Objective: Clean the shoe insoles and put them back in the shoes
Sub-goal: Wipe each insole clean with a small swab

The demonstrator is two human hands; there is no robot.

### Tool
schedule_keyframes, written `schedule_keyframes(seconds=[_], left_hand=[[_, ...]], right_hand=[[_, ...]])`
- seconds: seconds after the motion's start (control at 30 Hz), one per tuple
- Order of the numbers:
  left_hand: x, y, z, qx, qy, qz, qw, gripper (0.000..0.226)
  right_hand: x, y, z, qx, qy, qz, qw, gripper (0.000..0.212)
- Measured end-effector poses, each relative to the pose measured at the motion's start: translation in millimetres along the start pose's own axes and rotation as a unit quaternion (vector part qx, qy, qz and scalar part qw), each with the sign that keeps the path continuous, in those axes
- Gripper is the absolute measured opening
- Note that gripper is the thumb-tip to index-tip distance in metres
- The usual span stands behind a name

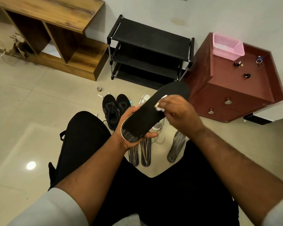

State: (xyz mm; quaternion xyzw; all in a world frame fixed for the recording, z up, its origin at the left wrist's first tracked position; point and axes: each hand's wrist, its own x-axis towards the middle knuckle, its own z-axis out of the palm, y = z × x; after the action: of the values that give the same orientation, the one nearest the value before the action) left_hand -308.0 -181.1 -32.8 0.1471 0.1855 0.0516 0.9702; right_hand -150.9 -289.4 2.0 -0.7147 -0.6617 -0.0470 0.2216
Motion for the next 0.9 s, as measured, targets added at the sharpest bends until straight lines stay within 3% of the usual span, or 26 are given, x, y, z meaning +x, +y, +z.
schedule_keyframes(seconds=[0.13,0.2,0.27,0.3,0.53,0.67,0.9], left_hand=[[1,0,-5,-0.003,-0.019,0.009,1.0,0.052],[1,-1,-3,-0.01,-0.021,0.006,1.0,0.045],[0,0,1,-0.006,0.015,0.019,1.0,0.025],[2,0,-1,-0.007,0.037,0.026,0.999,0.026],[6,3,-7,-0.025,0.061,-0.045,0.997,0.057],[3,3,-9,-0.014,0.045,-0.049,0.998,0.061],[4,-2,-5,-0.007,0.062,-0.024,0.998,0.047]], right_hand=[[1,41,-11,-0.04,0.019,0.095,0.995,0.023],[3,40,-11,-0.034,0.022,0.117,0.992,0.023],[3,24,-8,-0.023,0.023,0.102,0.994,0.022],[1,12,-4,-0.011,0.018,0.084,0.996,0.021],[-15,-82,29,0.075,-0.073,-0.044,0.994,0.029],[-10,-70,25,0.051,-0.052,-0.03,0.997,0.029],[-1,-53,20,0.005,-0.001,0.058,0.998,0.024]])
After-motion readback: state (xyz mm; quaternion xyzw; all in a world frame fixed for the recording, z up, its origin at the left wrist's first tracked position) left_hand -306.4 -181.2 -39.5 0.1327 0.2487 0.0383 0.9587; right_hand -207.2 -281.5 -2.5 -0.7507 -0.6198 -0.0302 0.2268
